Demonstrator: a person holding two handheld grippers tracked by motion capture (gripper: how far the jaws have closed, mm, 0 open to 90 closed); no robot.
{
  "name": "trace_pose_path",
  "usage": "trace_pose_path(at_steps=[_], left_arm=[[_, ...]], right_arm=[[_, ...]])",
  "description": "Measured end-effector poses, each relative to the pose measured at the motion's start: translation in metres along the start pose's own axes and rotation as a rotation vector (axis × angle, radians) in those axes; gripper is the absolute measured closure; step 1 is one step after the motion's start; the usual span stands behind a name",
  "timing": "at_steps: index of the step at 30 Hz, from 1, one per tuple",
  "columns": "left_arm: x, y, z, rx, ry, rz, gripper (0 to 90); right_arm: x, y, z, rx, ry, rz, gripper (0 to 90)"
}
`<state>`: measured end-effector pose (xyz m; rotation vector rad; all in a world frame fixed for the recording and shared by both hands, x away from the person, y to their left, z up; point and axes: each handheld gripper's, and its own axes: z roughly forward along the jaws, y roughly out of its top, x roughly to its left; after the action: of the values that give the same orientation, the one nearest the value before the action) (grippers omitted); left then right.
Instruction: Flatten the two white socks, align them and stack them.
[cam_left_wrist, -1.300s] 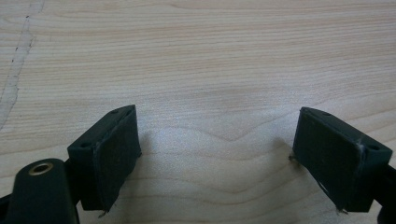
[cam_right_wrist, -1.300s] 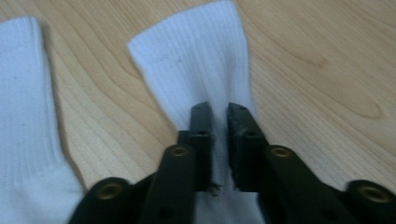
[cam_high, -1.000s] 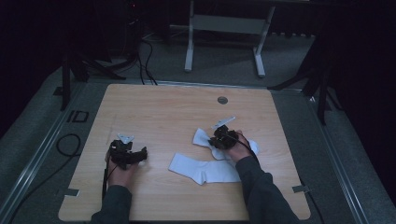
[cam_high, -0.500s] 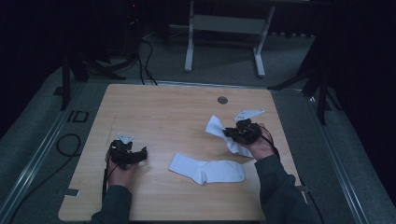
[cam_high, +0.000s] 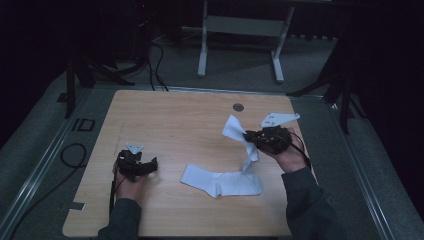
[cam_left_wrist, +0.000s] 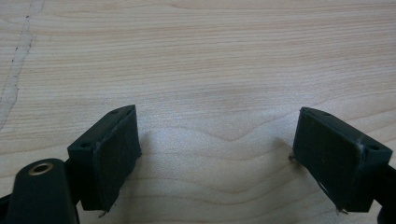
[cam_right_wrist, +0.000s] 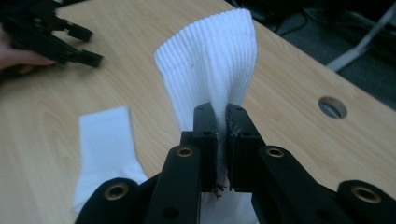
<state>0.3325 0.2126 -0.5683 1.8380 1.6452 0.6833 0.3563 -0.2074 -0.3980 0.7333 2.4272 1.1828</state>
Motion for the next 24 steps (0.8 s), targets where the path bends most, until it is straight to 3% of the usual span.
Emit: trace_pose_path(at_steps=[10,24], left_arm=[[0.0,0.0,0.0,-0.004,0.001,-0.001,14.6],[0.0,0.0,0.0,-0.002,0.002,-0.001,14.5]], right_arm=[[0.026,-0.008,-0.016,-0.008,0.067,-0.017,83.2],[0.056,-0.032,0.027,0.05,0.18,0.015,82.9]])
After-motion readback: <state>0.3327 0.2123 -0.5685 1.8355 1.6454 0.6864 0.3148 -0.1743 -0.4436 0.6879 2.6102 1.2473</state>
